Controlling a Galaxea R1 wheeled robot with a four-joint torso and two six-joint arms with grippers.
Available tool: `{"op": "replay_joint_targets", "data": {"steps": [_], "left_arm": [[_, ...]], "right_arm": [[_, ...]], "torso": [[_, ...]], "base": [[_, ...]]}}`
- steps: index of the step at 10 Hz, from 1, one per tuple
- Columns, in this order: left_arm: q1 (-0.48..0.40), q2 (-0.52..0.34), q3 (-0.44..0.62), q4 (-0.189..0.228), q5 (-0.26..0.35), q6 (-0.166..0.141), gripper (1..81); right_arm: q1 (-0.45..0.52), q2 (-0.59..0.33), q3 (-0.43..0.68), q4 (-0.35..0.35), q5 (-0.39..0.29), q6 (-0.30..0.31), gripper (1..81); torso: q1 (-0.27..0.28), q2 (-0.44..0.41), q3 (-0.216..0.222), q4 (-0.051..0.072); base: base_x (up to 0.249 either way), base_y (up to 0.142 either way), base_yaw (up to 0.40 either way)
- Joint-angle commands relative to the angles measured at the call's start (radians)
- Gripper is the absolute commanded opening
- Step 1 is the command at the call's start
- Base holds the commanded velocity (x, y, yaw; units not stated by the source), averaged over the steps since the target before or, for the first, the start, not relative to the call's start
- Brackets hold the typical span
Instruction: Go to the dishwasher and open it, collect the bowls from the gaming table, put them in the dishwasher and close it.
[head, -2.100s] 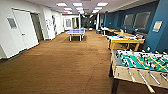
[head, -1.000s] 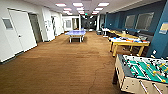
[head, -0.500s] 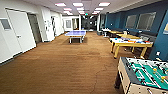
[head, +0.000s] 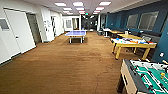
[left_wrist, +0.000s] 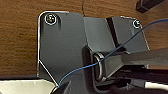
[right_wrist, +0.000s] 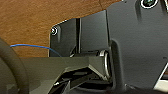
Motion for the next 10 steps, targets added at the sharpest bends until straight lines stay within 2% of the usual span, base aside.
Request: {"op": "replay_joint_targets", "data": {"steps": [1,10], "left_arm": [[-0.032,-0.010,0.005,0.066,0.071,-0.052,81.1],[-0.031,0.024,0.007,0.066,0.073,-0.052,81.1]], "right_arm": [[0.050,0.001,0.010,-0.005,-0.049,0.001,81.1],[0.057,0.001,-0.002,-0.008,-0.059,0.001,81.1]], "torso": [[0.000,0.000,0.000,0.000],[-0.003,-0.001,0.000,0.000]], "base": [[0.200,0.000,0.000],[0.195,0.000,0.000]]}}
